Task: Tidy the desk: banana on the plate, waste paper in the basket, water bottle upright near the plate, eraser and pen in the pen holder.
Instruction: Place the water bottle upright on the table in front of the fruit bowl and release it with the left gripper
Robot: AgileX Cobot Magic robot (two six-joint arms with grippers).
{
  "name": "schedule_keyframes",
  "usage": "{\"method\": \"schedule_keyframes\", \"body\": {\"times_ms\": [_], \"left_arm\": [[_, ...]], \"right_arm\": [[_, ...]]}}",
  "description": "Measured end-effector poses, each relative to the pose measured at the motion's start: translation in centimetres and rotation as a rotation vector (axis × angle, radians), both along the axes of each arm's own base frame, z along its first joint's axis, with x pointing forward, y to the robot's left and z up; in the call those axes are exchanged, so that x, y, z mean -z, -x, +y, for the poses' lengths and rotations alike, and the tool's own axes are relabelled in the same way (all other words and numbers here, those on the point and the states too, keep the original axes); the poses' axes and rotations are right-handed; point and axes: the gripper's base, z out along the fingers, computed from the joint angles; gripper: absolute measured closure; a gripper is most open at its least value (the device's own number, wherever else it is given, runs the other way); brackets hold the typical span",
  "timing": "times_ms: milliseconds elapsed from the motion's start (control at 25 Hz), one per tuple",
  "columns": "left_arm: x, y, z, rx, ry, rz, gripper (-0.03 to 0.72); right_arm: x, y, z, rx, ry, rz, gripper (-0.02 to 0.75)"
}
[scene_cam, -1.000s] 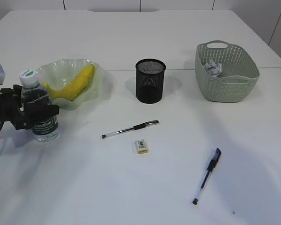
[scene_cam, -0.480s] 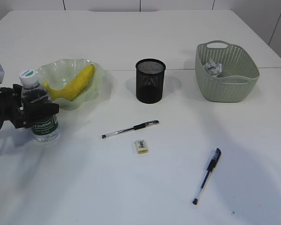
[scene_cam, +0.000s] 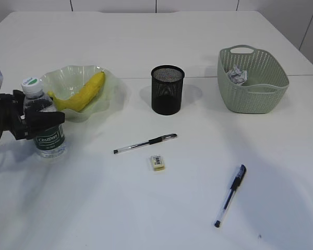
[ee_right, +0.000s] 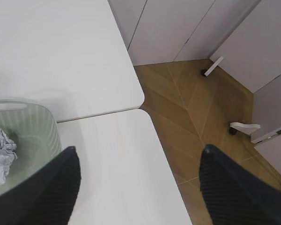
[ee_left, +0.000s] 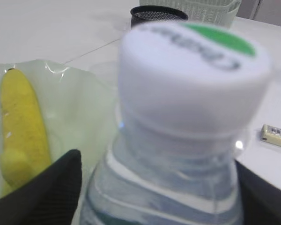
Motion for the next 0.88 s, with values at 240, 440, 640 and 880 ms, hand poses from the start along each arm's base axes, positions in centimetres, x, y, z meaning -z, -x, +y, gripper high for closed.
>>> {"method": "schedule_keyframes", "body": {"times_ms": [240,440,640,880], "left_arm": [[-2.0,0.0,0.0,0.000,-0.012,-0.051,0.087],[-3.5,0.1,0.0,0.001,-0.020,-0.091,0.085],[-4.8,0.3,-0.1,0.003,-0.030,-0.126,0.085],[-6.6,0.6,-0.2,0.006,-0.042,-0.175,0.086]], "right_arm": [[0.0,0.0,0.0,0.000,0.000,0.000,0.150],[0.0,0.0,0.0,0.000,0.000,0.000,0.150],[0.0,0.0,0.0,0.002,0.006,0.000,0.150],[-0.1,0.0,-0.2,0.010,0.030,0.000,0.150]]}}
